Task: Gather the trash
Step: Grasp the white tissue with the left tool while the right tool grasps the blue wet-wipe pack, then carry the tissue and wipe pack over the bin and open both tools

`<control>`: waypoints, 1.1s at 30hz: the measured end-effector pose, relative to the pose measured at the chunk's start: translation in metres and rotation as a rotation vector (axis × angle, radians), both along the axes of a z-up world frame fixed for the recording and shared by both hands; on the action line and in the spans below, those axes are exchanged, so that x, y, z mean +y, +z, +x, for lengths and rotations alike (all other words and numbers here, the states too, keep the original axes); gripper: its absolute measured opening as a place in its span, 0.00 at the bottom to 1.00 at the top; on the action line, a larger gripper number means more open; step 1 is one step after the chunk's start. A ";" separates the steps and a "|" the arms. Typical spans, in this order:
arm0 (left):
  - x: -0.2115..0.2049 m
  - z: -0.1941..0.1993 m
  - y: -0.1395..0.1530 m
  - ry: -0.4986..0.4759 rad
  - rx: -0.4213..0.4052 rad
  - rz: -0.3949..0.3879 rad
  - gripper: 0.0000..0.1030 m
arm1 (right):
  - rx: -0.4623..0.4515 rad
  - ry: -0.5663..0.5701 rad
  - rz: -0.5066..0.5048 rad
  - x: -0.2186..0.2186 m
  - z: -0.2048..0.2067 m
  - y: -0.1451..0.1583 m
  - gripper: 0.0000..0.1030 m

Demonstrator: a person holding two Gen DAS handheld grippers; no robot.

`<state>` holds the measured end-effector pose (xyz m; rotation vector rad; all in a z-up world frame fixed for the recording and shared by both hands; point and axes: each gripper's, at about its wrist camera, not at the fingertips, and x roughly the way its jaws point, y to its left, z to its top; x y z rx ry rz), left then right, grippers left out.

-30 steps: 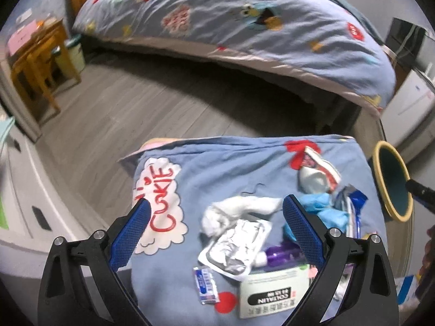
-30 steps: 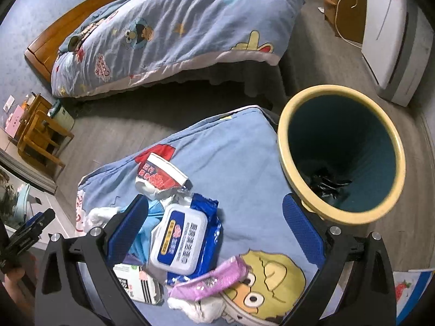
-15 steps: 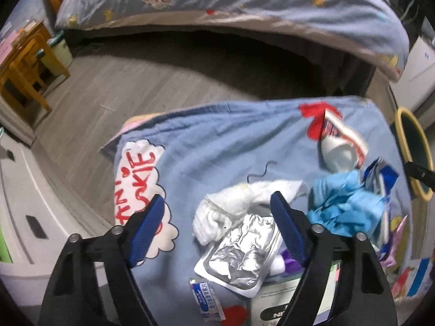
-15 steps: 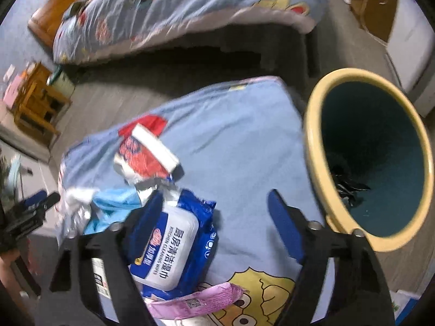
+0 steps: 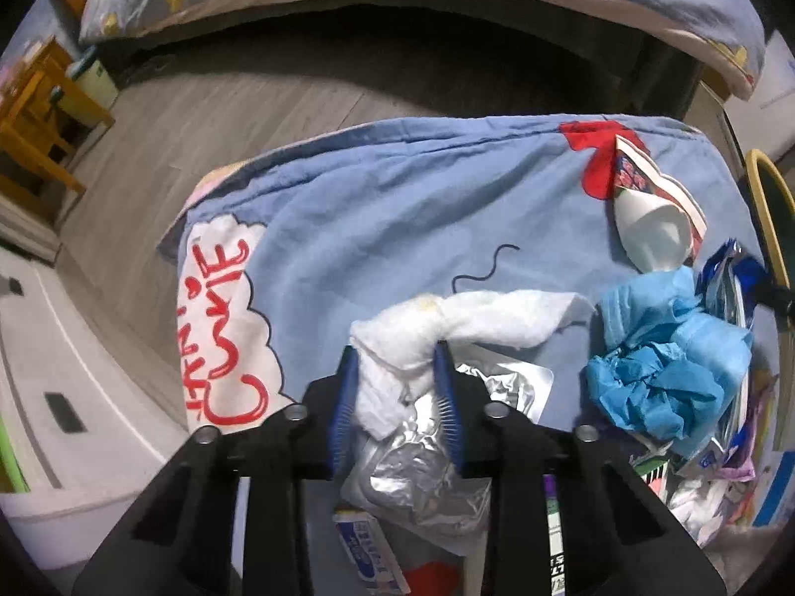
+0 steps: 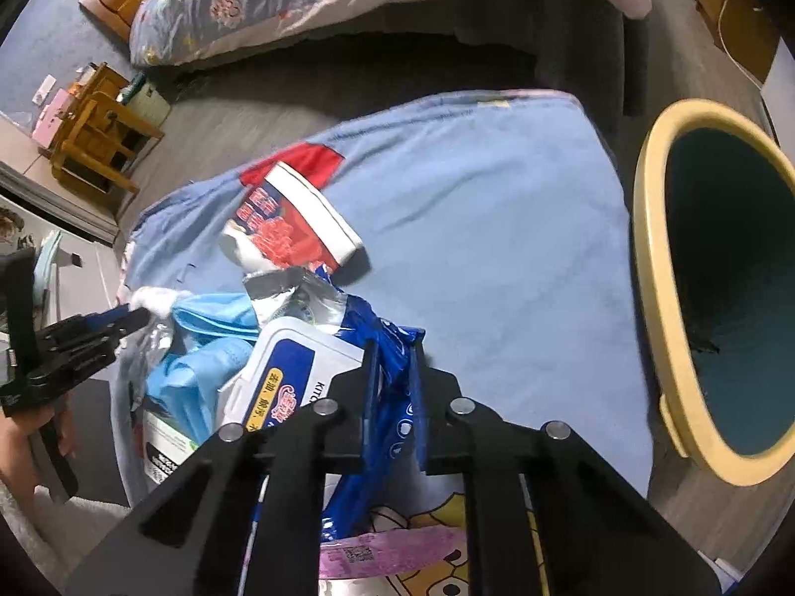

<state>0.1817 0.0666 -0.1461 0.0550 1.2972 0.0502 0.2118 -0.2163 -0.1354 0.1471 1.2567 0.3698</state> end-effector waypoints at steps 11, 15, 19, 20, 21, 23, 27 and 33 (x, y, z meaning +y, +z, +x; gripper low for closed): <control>-0.009 -0.015 0.050 0.008 -0.206 0.025 0.24 | -0.215 0.028 0.003 -0.006 -0.014 0.071 0.02; -0.018 -0.021 0.073 -0.007 -0.288 0.021 0.24 | -0.303 0.015 -0.005 -0.009 -0.021 0.100 0.02; -0.024 -0.022 0.087 -0.022 -0.337 -0.006 0.24 | -0.355 -0.006 -0.025 -0.015 -0.024 0.118 0.02; -0.027 -0.024 0.091 -0.030 -0.348 -0.008 0.24 | -0.364 -0.011 -0.031 -0.017 -0.025 0.122 0.02; -0.029 -0.024 0.094 -0.040 -0.360 -0.010 0.24 | -0.371 -0.015 -0.032 -0.019 -0.027 0.124 0.02; -0.036 -0.026 0.101 -0.054 -0.379 -0.024 0.24 | -0.388 -0.029 -0.041 -0.024 -0.029 0.132 0.02; -0.043 -0.030 0.113 -0.070 -0.421 -0.060 0.24 | -0.431 -0.056 -0.050 -0.036 -0.036 0.148 0.02; -0.061 -0.040 0.125 -0.112 -0.455 -0.084 0.24 | -0.510 -0.088 -0.078 -0.055 -0.046 0.171 0.02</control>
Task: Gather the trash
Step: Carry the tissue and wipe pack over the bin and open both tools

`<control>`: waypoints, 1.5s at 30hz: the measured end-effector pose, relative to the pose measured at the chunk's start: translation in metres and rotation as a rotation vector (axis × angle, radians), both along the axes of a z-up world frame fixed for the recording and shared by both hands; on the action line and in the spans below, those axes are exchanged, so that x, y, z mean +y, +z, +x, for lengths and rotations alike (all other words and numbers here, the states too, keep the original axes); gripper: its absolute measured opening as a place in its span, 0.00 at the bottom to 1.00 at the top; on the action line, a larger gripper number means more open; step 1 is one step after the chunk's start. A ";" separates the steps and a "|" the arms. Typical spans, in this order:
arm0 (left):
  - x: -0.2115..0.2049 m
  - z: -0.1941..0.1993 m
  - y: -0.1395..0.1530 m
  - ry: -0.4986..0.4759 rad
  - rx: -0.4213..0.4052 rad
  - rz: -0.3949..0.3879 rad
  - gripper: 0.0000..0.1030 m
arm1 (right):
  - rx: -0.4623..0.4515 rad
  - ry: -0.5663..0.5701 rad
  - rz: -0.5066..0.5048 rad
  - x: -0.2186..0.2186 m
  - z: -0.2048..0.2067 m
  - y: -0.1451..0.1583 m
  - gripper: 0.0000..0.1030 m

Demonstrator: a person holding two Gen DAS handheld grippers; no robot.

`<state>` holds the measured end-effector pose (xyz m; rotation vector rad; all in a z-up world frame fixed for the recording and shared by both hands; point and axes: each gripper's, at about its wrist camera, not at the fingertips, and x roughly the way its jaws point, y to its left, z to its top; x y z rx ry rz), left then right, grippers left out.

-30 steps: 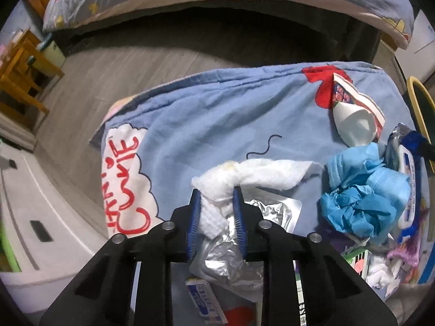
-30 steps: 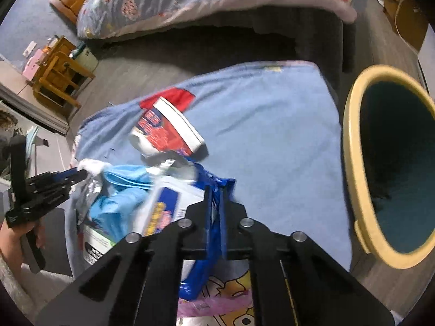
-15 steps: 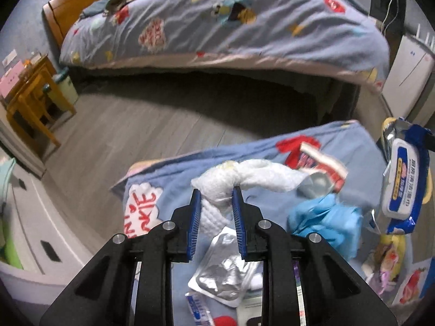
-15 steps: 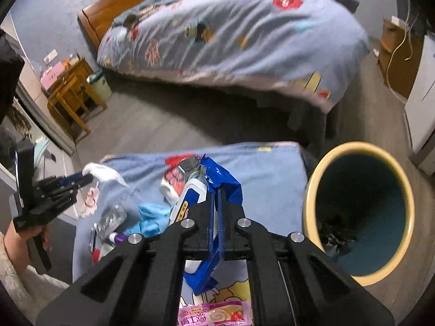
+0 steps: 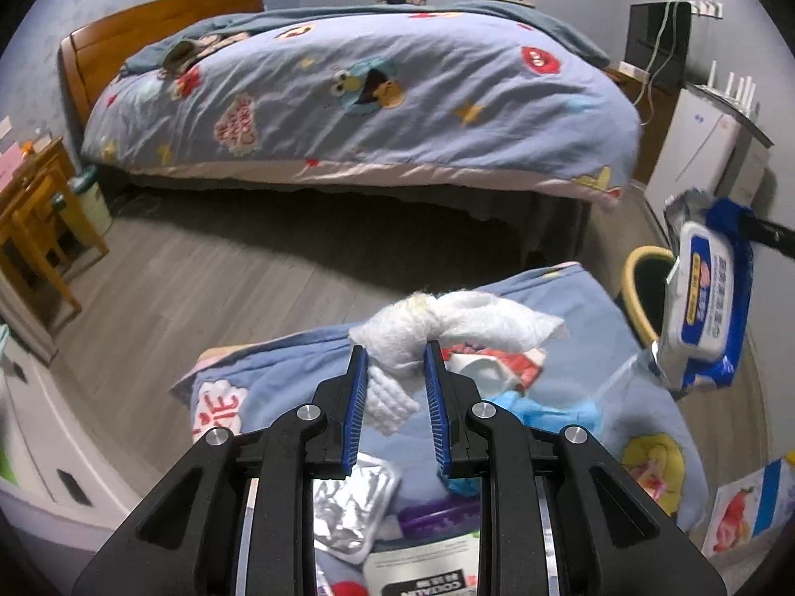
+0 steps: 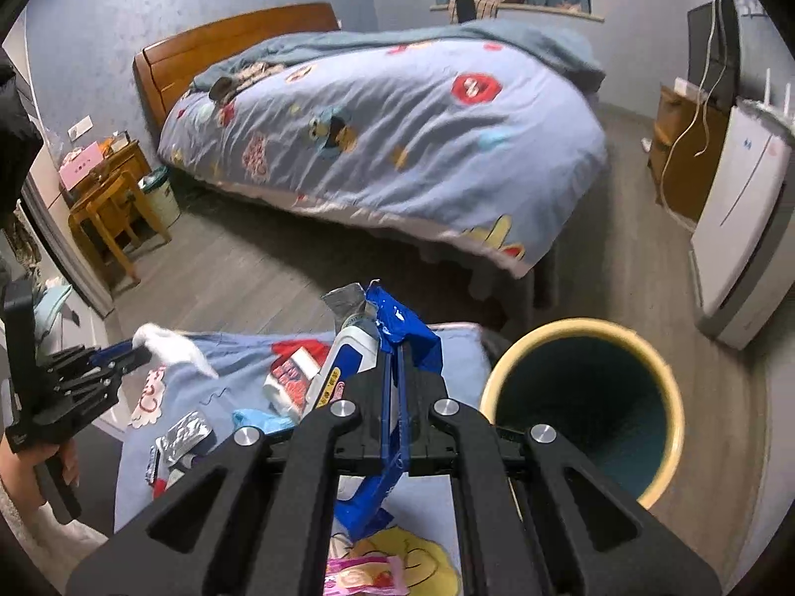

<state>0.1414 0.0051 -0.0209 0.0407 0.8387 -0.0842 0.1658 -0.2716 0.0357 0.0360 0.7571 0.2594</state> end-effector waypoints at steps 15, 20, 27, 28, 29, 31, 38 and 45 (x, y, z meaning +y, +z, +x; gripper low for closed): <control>-0.045 -0.007 0.009 -0.079 -0.015 -0.018 0.24 | -0.049 -0.138 0.042 -0.069 0.003 0.012 0.02; -0.072 -0.005 0.012 -0.122 -0.021 -0.014 0.24 | -0.025 -0.188 0.054 -0.090 0.011 0.001 0.02; -0.132 0.004 0.009 -0.219 0.001 -0.047 0.24 | 0.029 -0.281 0.046 -0.123 0.022 -0.023 0.02; -0.144 0.006 0.008 -0.244 0.001 -0.041 0.24 | 0.038 -0.300 0.044 -0.129 0.024 -0.028 0.02; -0.151 0.006 0.007 -0.258 0.003 -0.038 0.24 | 0.045 -0.313 0.046 -0.134 0.025 -0.031 0.02; -0.172 0.009 0.005 -0.299 0.005 -0.036 0.24 | 0.063 -0.351 0.052 -0.147 0.027 -0.039 0.02; -0.232 0.023 -0.005 -0.407 0.024 -0.024 0.24 | 0.117 -0.462 0.080 -0.184 0.027 -0.064 0.02; -0.277 0.044 -0.030 -0.457 0.082 0.007 0.24 | 0.174 -0.565 0.103 -0.214 0.027 -0.086 0.02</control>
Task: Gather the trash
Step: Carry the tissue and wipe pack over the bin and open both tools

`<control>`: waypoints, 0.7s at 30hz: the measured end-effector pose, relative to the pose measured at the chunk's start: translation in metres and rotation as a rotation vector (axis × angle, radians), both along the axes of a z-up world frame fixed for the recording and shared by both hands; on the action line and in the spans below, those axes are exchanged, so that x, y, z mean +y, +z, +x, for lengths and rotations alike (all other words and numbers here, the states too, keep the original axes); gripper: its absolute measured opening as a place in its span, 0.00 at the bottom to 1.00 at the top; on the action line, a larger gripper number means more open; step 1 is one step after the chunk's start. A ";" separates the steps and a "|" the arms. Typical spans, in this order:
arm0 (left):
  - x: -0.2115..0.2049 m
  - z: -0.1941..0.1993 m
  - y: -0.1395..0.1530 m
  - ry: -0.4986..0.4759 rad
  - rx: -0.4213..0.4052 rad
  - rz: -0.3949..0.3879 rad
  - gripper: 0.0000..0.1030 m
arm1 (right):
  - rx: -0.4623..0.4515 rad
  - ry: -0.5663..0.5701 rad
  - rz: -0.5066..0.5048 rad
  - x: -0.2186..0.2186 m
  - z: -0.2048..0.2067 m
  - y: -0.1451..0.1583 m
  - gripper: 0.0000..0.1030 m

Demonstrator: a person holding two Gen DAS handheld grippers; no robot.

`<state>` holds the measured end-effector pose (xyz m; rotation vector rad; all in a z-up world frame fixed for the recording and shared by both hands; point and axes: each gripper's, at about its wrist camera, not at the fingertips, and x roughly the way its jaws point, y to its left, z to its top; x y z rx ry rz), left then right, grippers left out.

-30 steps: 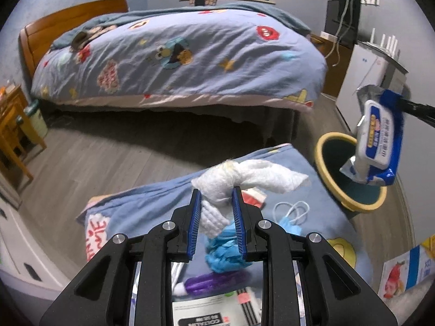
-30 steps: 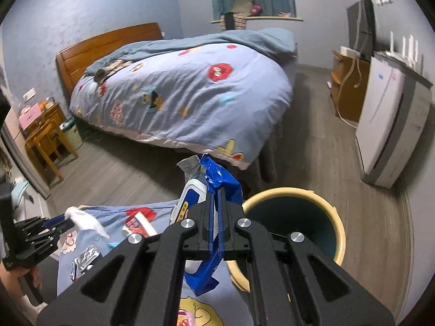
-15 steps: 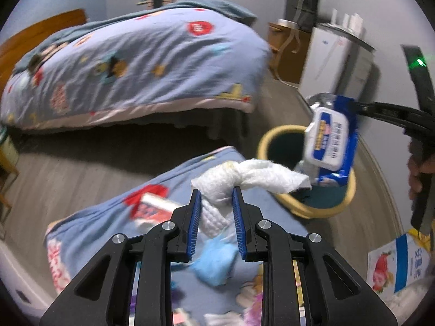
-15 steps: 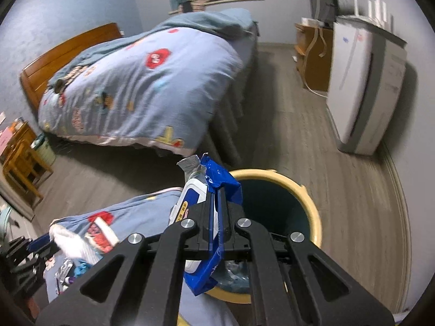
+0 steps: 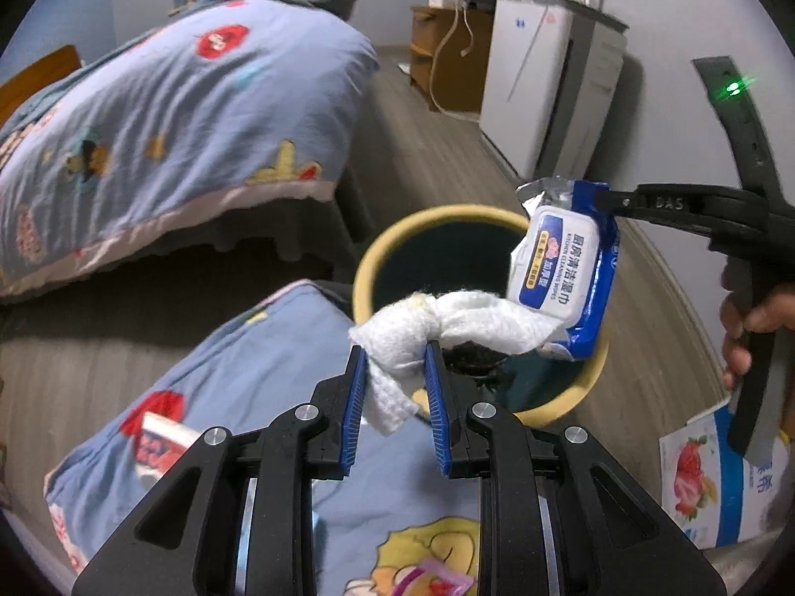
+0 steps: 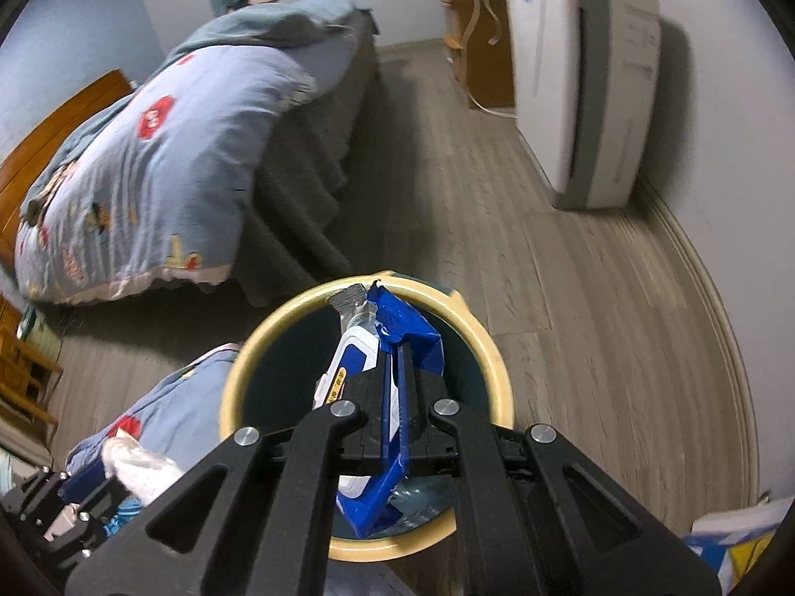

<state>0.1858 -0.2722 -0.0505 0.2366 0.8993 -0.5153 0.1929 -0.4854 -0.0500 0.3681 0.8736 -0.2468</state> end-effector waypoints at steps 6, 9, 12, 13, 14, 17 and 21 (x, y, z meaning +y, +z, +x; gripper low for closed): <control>-0.023 0.019 -0.020 -0.020 0.032 0.038 0.24 | 0.030 -0.009 0.020 -0.004 0.004 -0.010 0.02; -0.033 0.021 -0.024 -0.037 0.023 0.060 0.25 | 0.037 -0.001 0.031 -0.004 0.007 -0.014 0.02; -0.040 0.024 -0.027 -0.047 0.014 0.070 0.28 | 0.041 0.002 0.042 -0.003 0.011 -0.016 0.02; -0.041 0.025 -0.027 -0.048 0.014 0.068 0.30 | 0.041 0.004 0.047 -0.003 0.012 -0.017 0.02; -0.041 0.026 -0.028 -0.049 0.013 0.069 0.34 | 0.041 0.006 0.050 -0.003 0.012 -0.018 0.02; -0.041 0.027 -0.027 -0.047 0.003 0.055 0.46 | 0.040 0.015 0.055 -0.003 0.014 -0.019 0.04; -0.041 0.028 -0.027 -0.040 -0.004 0.050 0.52 | 0.038 0.021 0.059 -0.002 0.016 -0.019 0.05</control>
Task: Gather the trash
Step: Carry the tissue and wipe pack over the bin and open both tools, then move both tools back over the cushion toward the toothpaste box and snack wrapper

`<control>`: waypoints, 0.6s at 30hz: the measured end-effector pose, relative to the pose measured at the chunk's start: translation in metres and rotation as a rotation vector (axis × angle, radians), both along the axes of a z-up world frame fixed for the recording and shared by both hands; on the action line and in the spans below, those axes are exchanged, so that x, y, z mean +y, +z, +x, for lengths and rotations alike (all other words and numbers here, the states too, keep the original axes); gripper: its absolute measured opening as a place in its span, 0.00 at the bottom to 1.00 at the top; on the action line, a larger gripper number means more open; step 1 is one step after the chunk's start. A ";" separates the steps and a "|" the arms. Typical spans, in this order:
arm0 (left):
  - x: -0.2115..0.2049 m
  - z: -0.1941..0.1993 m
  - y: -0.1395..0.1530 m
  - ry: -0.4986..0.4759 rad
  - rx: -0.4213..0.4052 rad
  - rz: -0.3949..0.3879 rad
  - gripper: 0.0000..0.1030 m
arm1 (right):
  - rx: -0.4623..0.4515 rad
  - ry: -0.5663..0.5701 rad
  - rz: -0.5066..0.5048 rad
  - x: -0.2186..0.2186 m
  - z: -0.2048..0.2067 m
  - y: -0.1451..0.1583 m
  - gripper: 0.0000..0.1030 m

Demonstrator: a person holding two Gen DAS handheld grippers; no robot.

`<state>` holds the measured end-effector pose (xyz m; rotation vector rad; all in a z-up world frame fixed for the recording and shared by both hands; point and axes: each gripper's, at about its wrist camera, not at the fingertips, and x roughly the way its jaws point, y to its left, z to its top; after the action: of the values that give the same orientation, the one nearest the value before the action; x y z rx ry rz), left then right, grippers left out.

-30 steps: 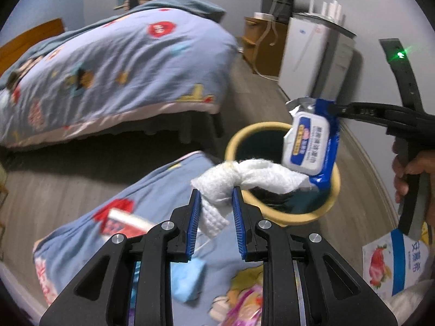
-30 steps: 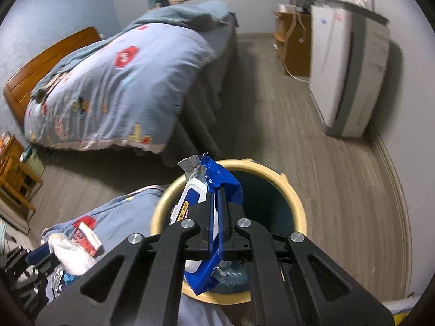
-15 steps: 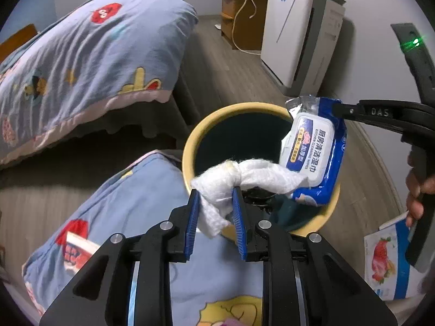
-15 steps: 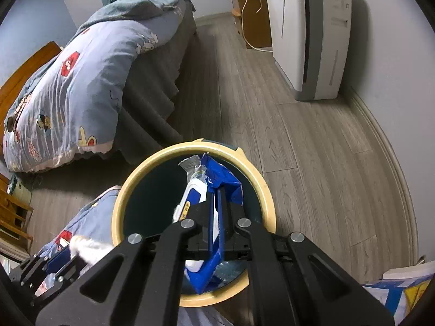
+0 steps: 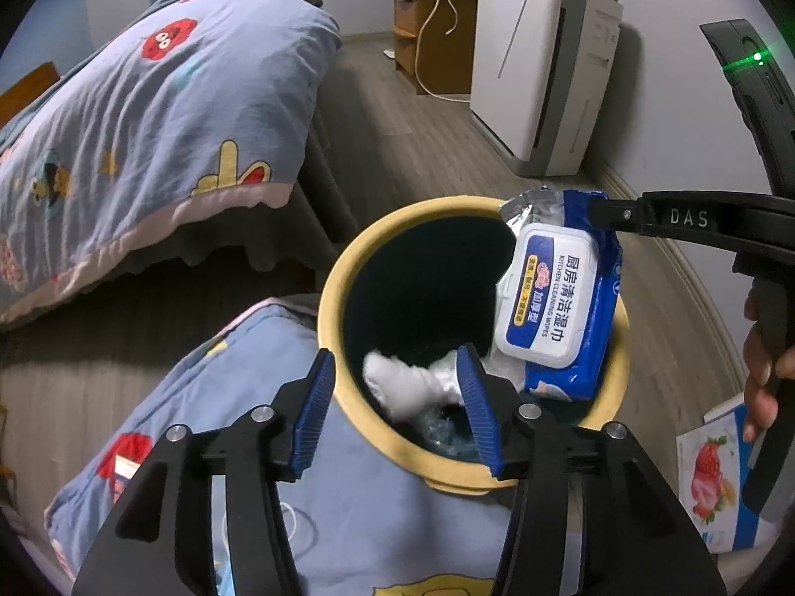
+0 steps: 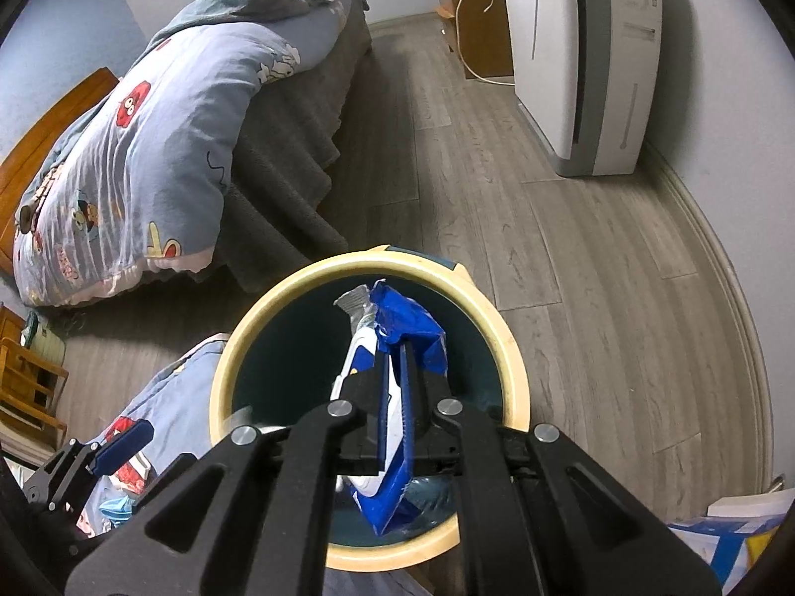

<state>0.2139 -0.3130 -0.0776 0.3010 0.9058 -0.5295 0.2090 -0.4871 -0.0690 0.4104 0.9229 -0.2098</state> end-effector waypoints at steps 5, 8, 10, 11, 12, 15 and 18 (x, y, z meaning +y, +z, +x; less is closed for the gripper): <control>0.004 -0.003 0.003 0.014 -0.017 -0.017 0.68 | -0.004 0.019 0.012 0.003 0.003 0.000 0.08; 0.010 -0.006 0.007 0.032 -0.022 -0.033 0.77 | -0.020 0.024 0.019 0.004 0.002 0.001 0.46; 0.014 -0.008 0.009 0.042 -0.021 -0.041 0.78 | -0.032 0.021 0.022 0.004 0.002 0.004 0.57; 0.015 -0.008 0.009 0.047 -0.020 -0.043 0.80 | -0.033 0.021 0.022 0.004 0.001 0.005 0.58; 0.018 -0.009 0.010 0.056 -0.022 -0.045 0.81 | -0.035 0.019 0.021 0.004 0.001 0.005 0.63; 0.027 -0.011 0.013 0.083 -0.031 -0.055 0.88 | -0.040 0.015 0.020 0.003 0.000 0.007 0.73; 0.037 -0.012 0.016 0.115 -0.036 -0.055 0.91 | -0.056 0.003 0.029 0.002 -0.003 0.010 0.87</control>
<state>0.2018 -0.2761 -0.0616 0.2062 0.8664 -0.4407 0.2062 -0.4851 -0.0590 0.4392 0.8727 -0.1816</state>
